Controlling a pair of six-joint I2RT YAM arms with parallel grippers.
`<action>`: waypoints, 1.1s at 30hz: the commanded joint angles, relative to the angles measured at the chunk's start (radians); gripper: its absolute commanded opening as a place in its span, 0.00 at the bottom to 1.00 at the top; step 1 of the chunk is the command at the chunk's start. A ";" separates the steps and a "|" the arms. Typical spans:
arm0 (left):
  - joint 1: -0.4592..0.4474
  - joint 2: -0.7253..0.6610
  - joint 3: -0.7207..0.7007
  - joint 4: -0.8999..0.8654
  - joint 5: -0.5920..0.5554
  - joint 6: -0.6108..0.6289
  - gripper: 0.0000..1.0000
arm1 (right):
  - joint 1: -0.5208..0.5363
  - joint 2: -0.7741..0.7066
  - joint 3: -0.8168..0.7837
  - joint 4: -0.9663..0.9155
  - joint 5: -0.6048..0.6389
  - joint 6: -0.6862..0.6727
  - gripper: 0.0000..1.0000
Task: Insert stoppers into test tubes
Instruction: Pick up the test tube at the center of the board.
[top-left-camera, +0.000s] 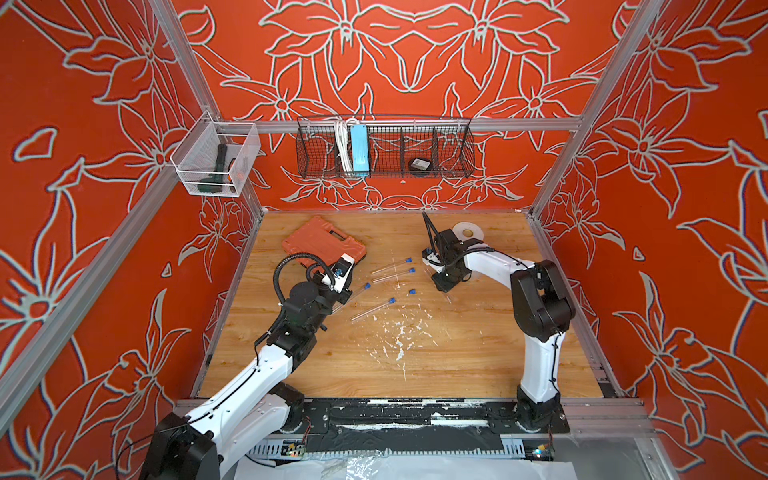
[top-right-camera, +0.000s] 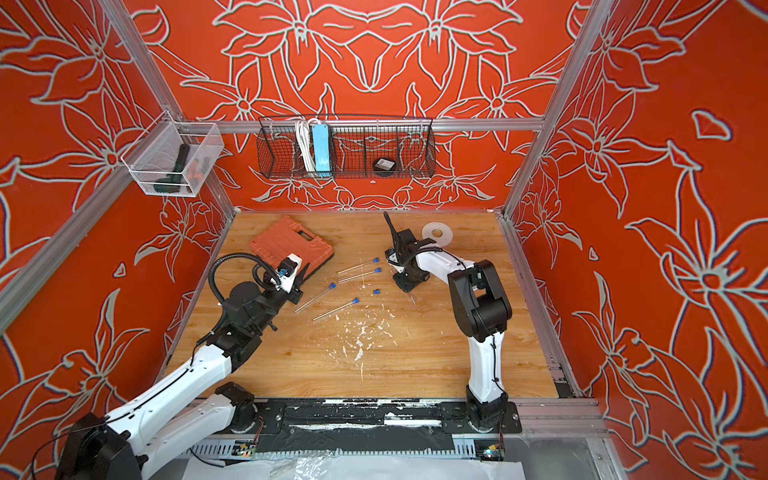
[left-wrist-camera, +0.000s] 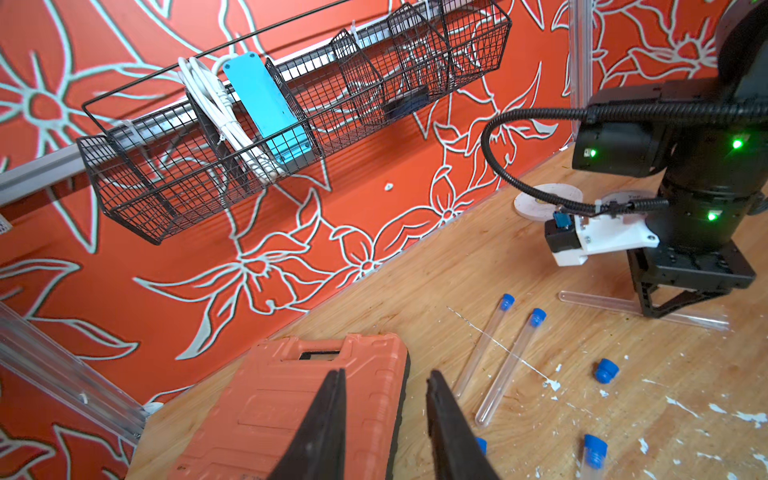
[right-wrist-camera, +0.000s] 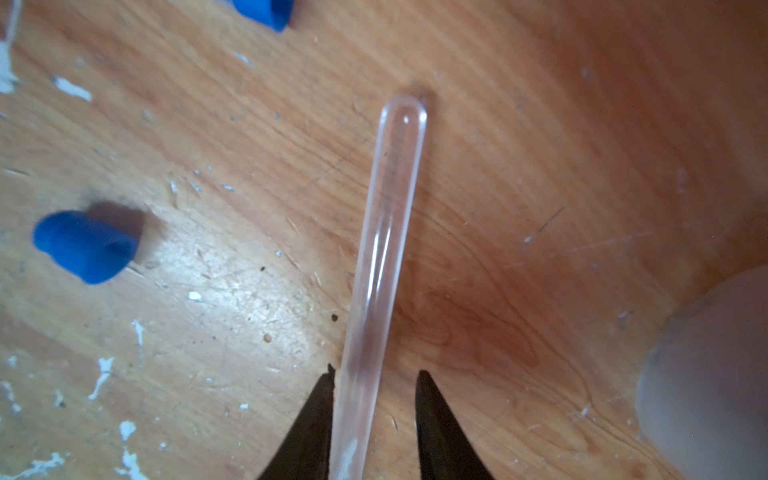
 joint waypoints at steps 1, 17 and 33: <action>0.004 -0.017 -0.005 0.040 -0.011 0.002 0.29 | -0.007 0.018 0.020 -0.034 0.006 0.002 0.31; 0.003 -0.014 -0.006 0.038 -0.005 0.026 0.27 | -0.007 -0.018 0.014 -0.055 0.018 0.005 0.08; 0.004 -0.016 -0.010 0.050 -0.041 0.027 0.27 | 0.148 -0.500 -0.225 -0.058 -0.094 -0.277 0.07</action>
